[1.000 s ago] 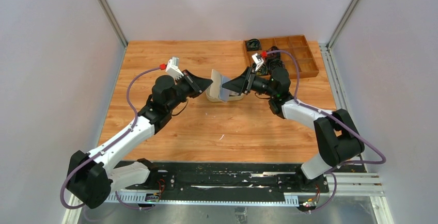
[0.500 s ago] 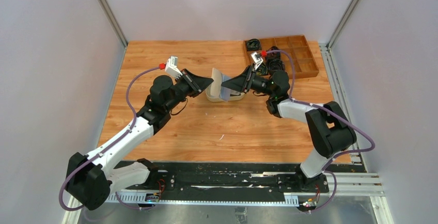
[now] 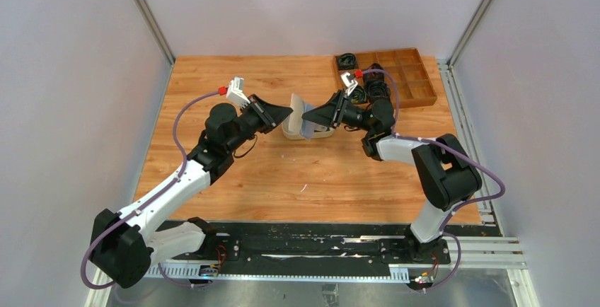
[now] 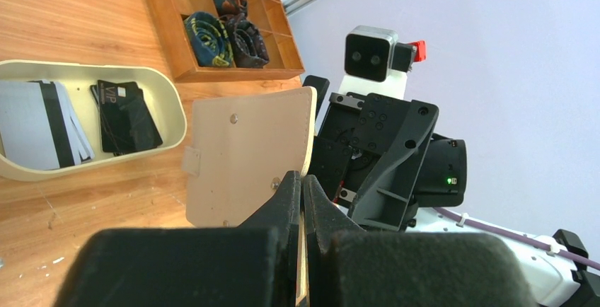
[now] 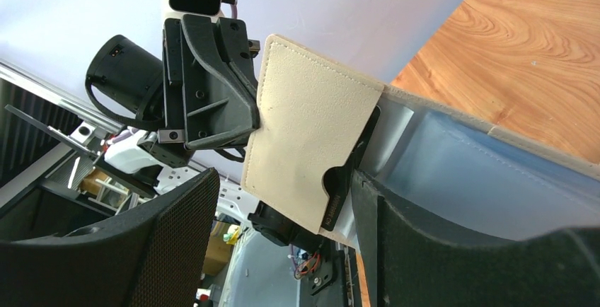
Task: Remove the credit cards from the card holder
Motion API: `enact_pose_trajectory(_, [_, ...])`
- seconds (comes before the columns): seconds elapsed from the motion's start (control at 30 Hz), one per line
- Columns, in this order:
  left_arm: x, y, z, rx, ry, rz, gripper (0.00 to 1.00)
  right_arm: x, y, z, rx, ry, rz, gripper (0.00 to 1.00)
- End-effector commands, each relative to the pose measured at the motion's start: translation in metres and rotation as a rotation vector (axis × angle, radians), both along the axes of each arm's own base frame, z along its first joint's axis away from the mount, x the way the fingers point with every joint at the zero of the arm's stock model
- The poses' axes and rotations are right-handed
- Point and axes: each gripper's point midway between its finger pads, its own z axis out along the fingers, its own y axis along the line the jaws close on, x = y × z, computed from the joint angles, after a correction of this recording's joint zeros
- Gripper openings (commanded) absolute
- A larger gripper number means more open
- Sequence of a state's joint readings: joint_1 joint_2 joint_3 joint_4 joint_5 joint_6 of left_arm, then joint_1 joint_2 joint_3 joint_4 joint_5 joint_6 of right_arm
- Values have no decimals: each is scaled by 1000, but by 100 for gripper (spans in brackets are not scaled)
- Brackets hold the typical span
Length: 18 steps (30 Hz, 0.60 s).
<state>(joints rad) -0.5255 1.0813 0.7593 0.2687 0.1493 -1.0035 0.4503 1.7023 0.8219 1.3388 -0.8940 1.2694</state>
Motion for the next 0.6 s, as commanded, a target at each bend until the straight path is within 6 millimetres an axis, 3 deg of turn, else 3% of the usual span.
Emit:
enact_pose_trajectory(0.0, [2, 1, 25, -32, -70, -4, 0, -15, 7, 22, 47, -72, 61, 72])
enact_pose_trajectory(0.3, [1, 1, 26, -36, -72, -4, 0, -12, 11, 13, 61, -34, 82, 71])
enact_pose_trajectory(0.57, [1, 1, 20, -31, -60, -1, 0, -23, 9, 32, 85, -68, 125, 70])
